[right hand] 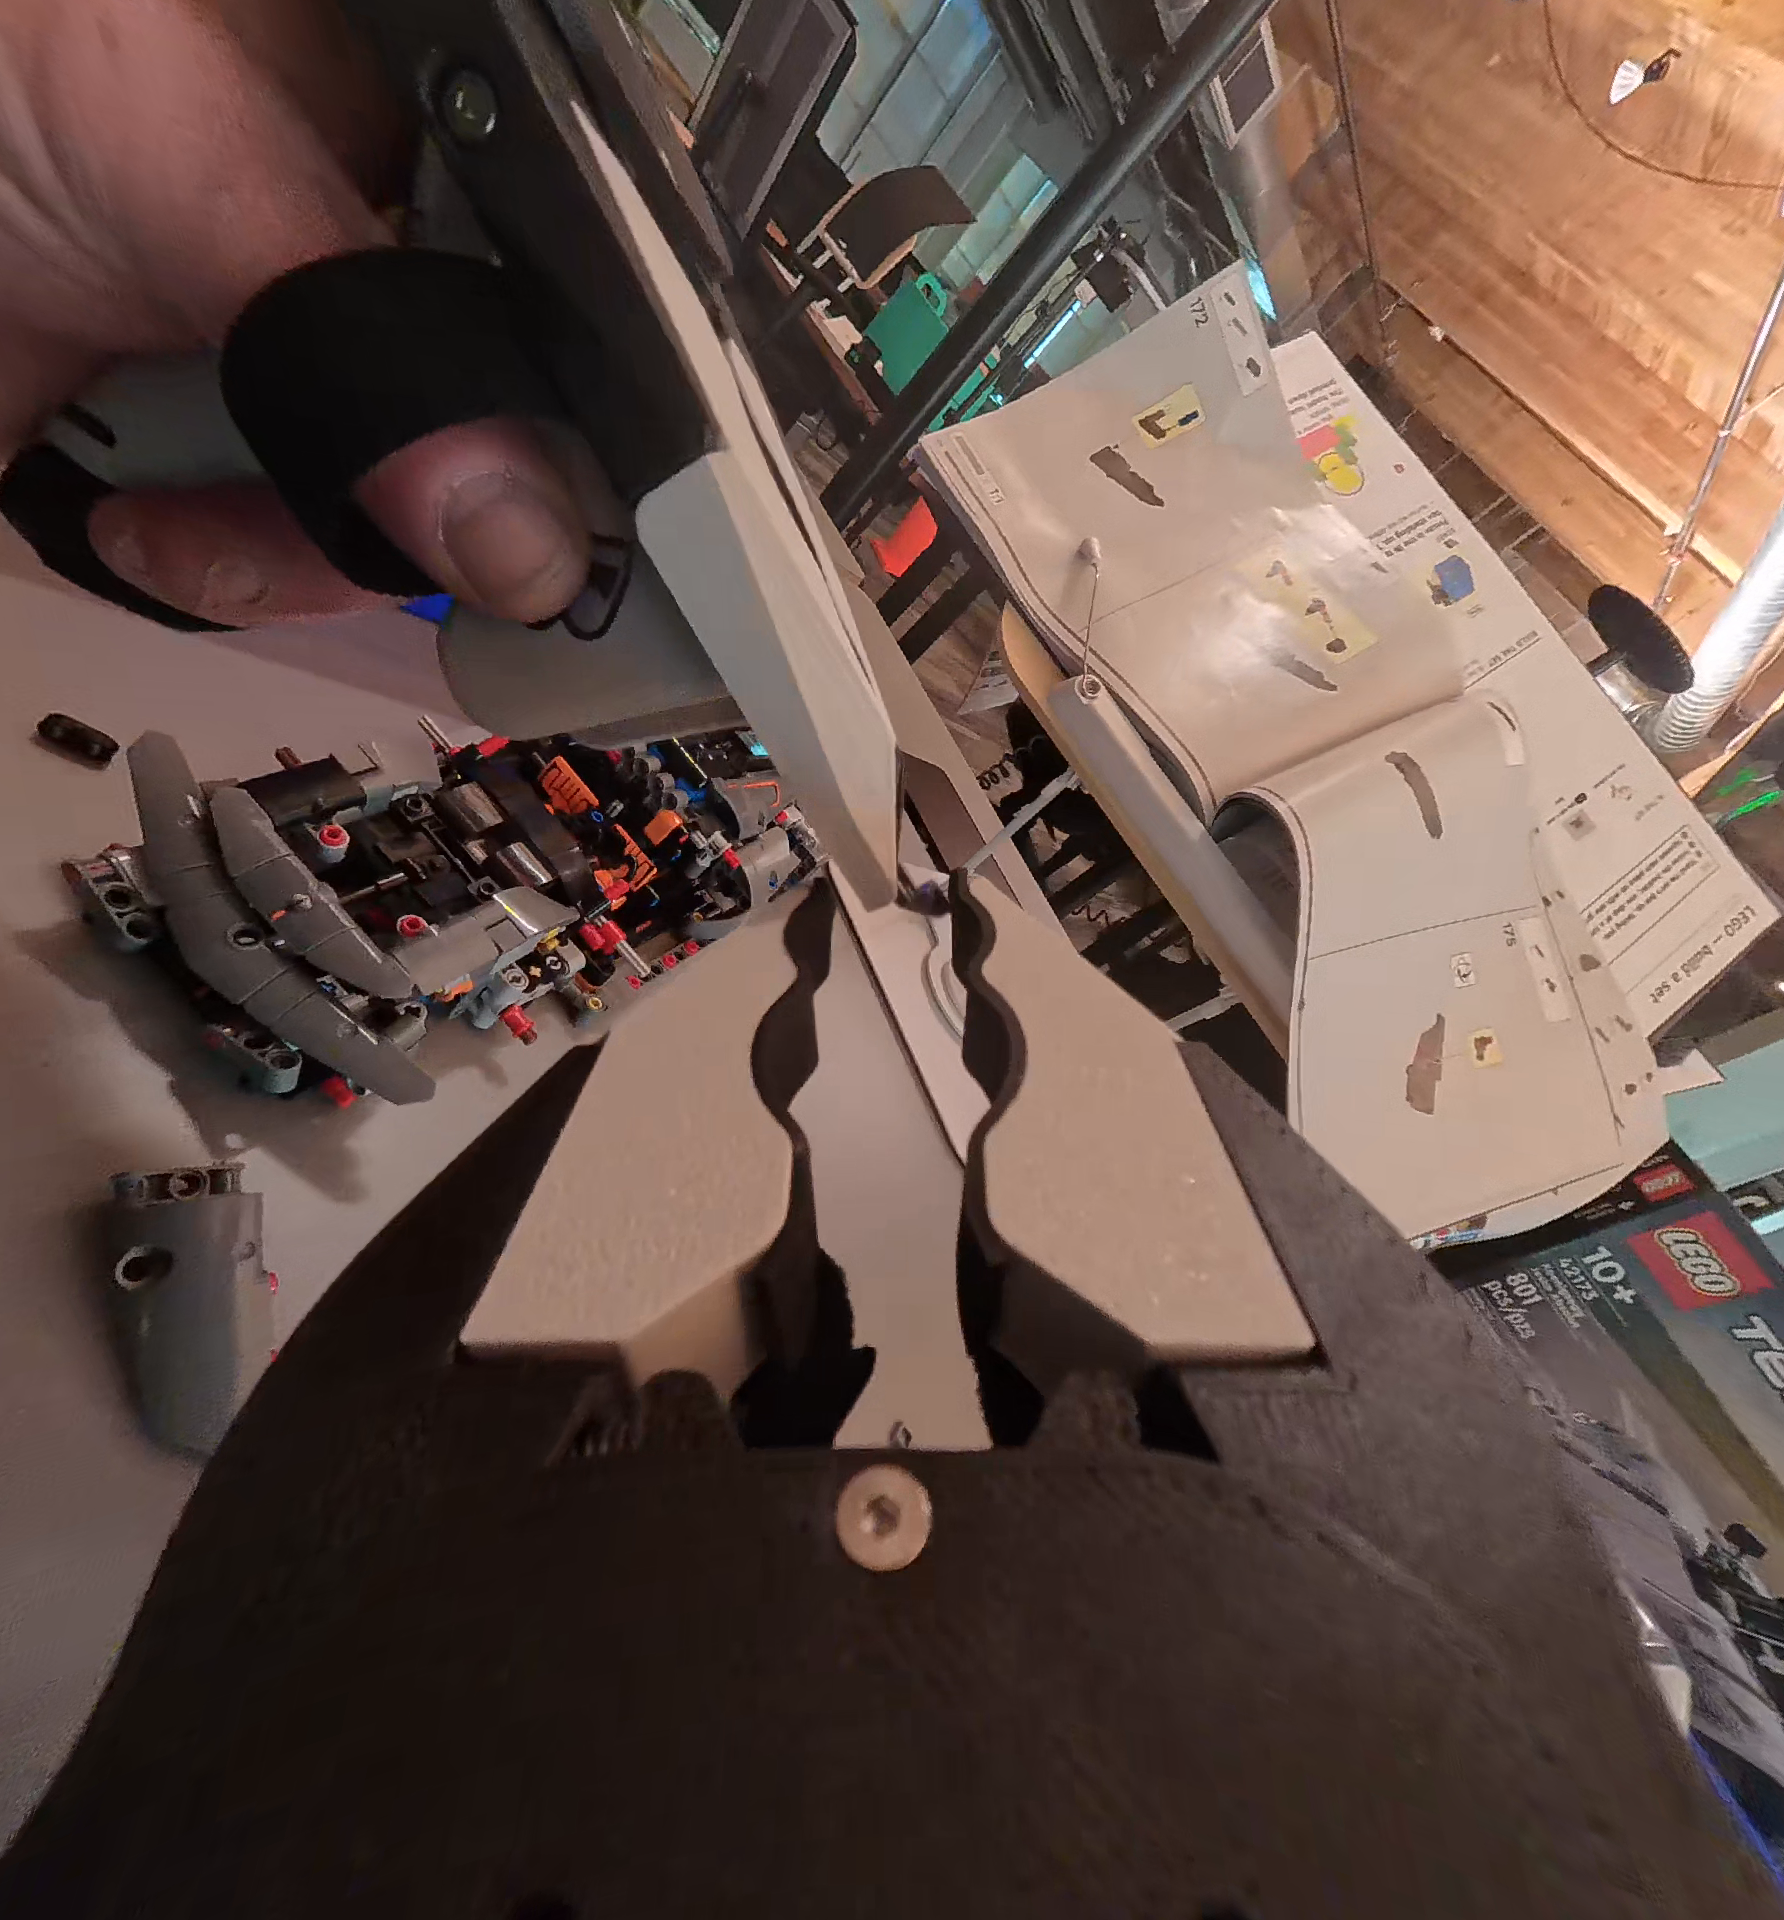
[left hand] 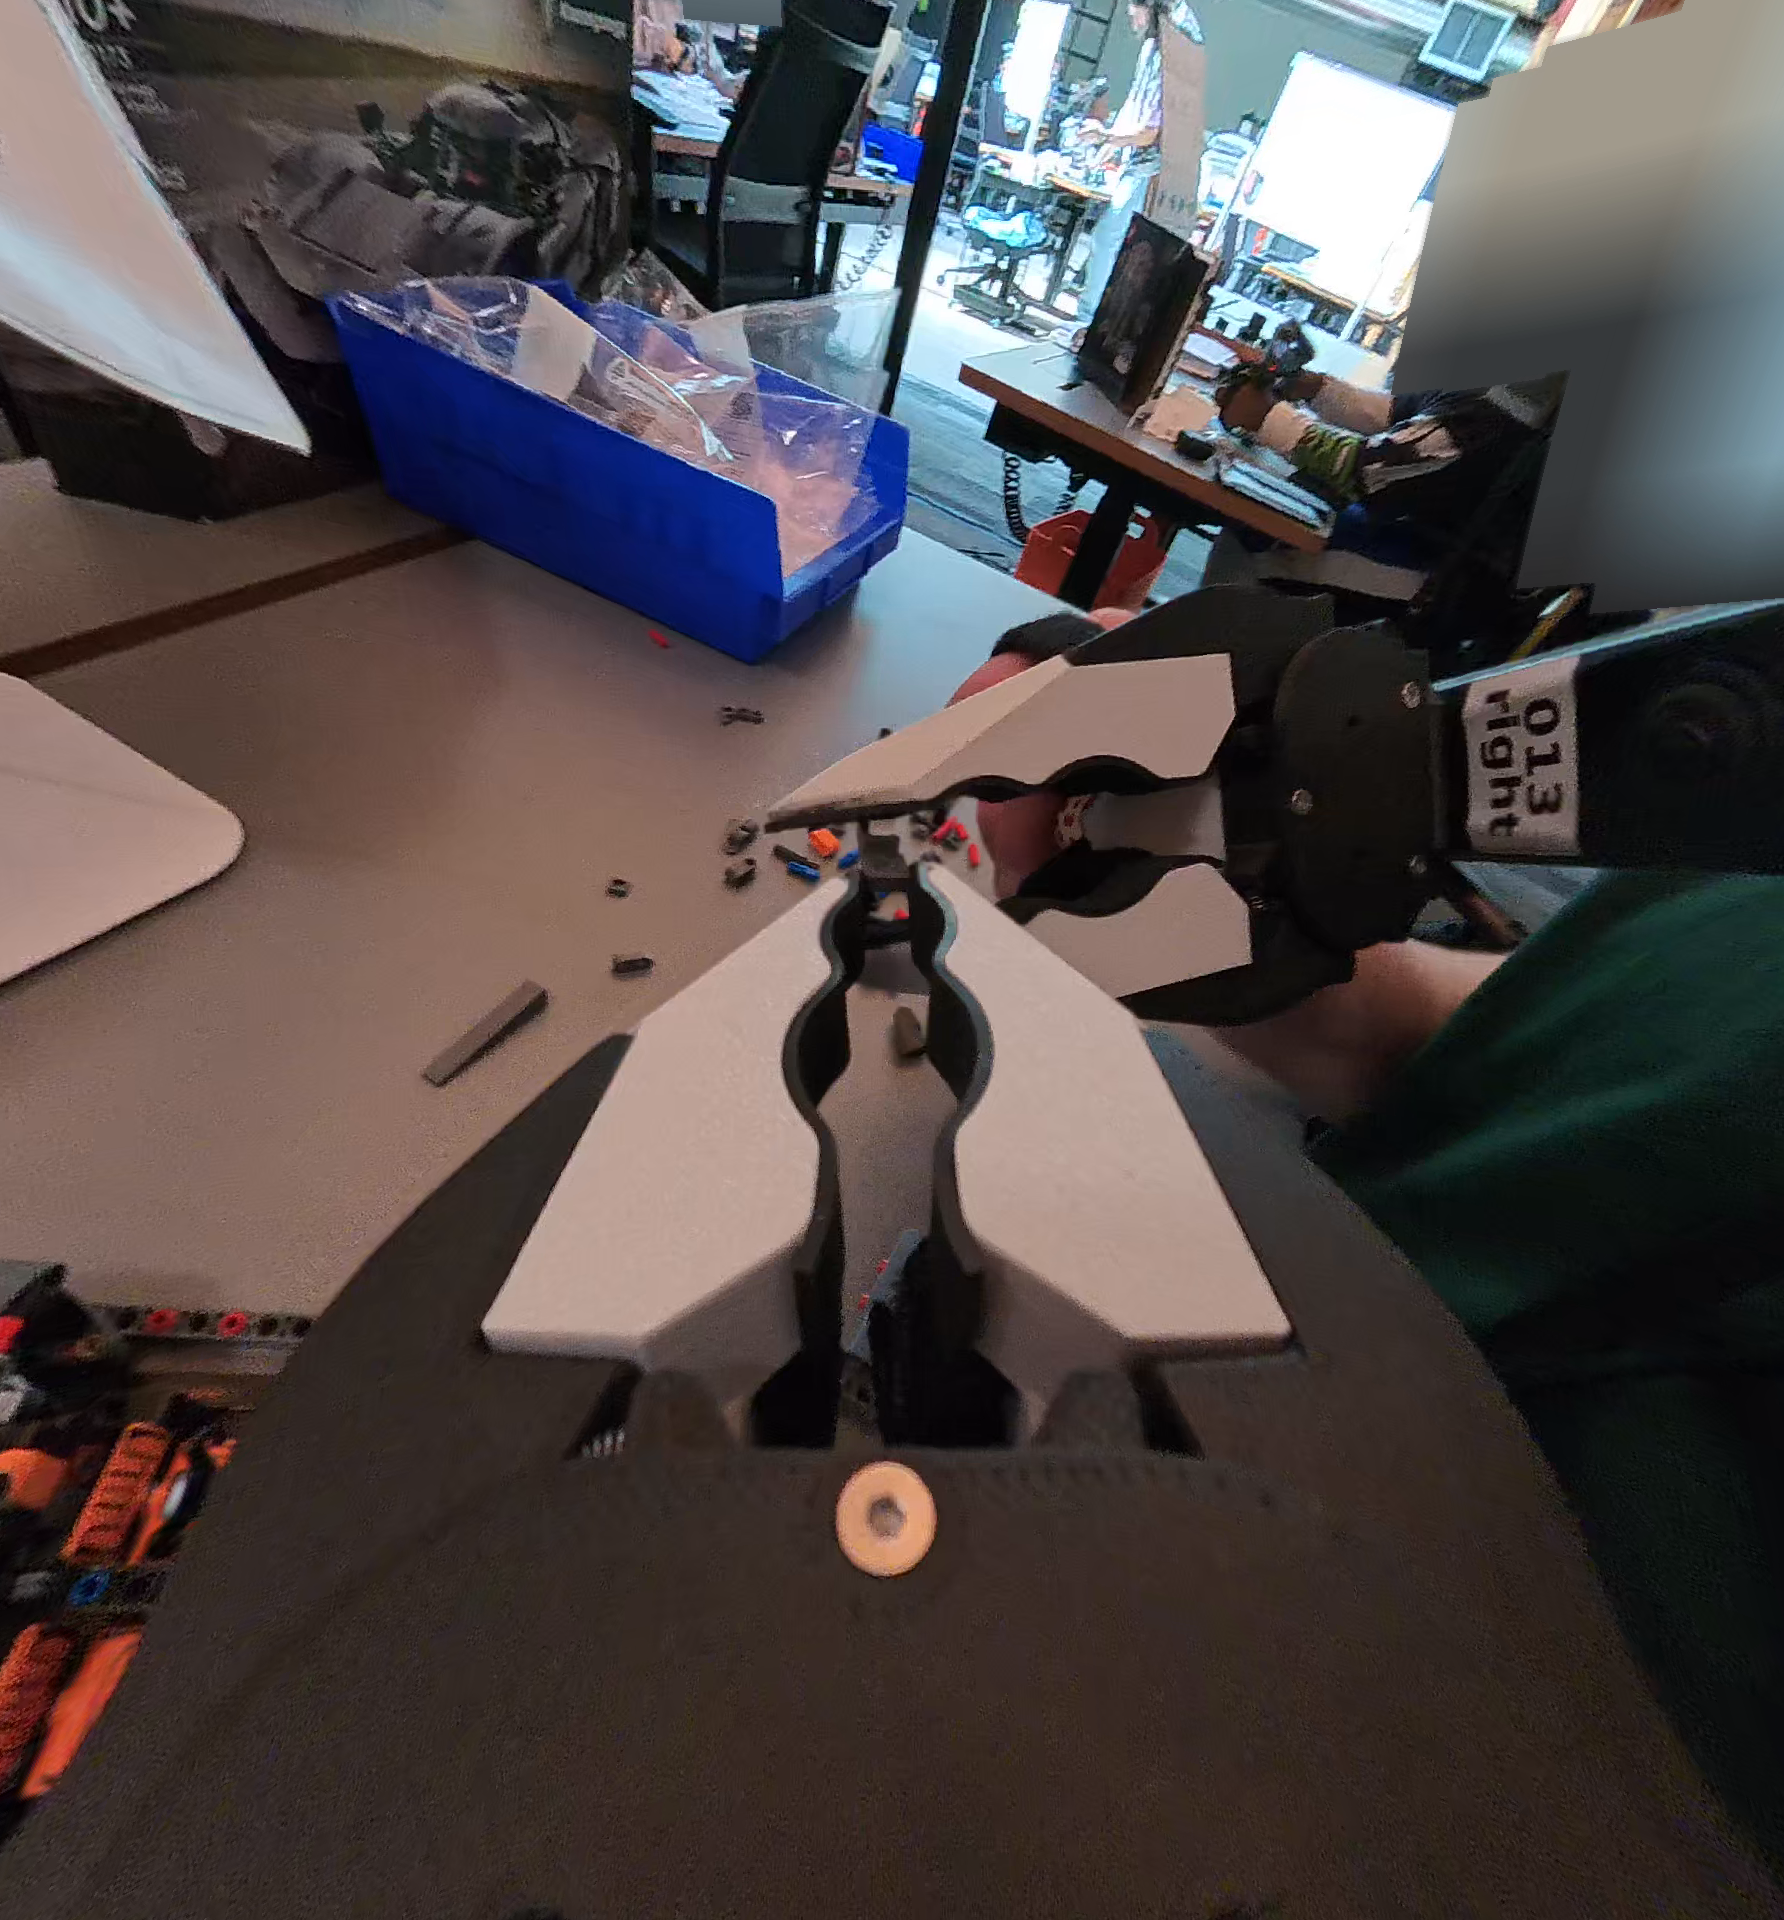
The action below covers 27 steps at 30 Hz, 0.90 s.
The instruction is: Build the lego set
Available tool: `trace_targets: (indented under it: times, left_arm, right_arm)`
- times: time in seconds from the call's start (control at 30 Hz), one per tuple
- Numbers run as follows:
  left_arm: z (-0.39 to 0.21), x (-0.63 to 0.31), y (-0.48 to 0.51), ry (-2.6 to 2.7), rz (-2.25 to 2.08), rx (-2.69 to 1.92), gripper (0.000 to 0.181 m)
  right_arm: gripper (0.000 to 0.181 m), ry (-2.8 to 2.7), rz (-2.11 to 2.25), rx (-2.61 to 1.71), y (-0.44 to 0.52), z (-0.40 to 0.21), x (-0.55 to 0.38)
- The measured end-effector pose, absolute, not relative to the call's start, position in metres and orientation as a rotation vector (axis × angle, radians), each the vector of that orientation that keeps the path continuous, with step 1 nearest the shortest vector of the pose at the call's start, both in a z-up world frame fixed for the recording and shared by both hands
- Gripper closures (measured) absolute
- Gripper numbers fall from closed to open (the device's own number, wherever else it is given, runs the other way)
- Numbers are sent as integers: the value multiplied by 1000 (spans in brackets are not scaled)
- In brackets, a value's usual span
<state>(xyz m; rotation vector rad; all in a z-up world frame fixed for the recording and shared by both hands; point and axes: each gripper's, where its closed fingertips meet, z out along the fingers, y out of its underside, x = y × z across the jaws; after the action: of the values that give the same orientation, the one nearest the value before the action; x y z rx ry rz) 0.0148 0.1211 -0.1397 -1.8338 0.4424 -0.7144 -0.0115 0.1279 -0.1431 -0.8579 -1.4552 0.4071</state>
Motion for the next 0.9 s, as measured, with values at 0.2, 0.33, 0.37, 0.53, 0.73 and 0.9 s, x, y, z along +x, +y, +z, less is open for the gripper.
trace_targets:
  times: [0.2, 0.33, 0.37, 0.53, 0.73, 0.9]
  left_arm:
    - [-147, 17, 117, 406, -888, -1865, 176]
    - [-152, 18, 114, 400, -956, -1890, 174]
    - [-153, 18, 114, 391, -969, -1895, 174]
    - [-157, 19, 113, 370, -1020, -1901, 172]
    - [-157, 22, 112, 354, -1094, -1886, 171]
    - [-161, 23, 114, 338, -1123, -1888, 171]
  right_arm:
    - [166, -1485, 364, -838, 126, -148, -11]
    - [170, -1539, 378, -850, 122, -158, -10]
    - [173, -1549, 379, -856, 122, -160, -10]
    - [174, -1563, 391, -888, 121, -166, -10]
    - [177, -1565, 413, -909, 120, -169, -7]
    - [177, -1555, 433, -953, 121, -173, -5]
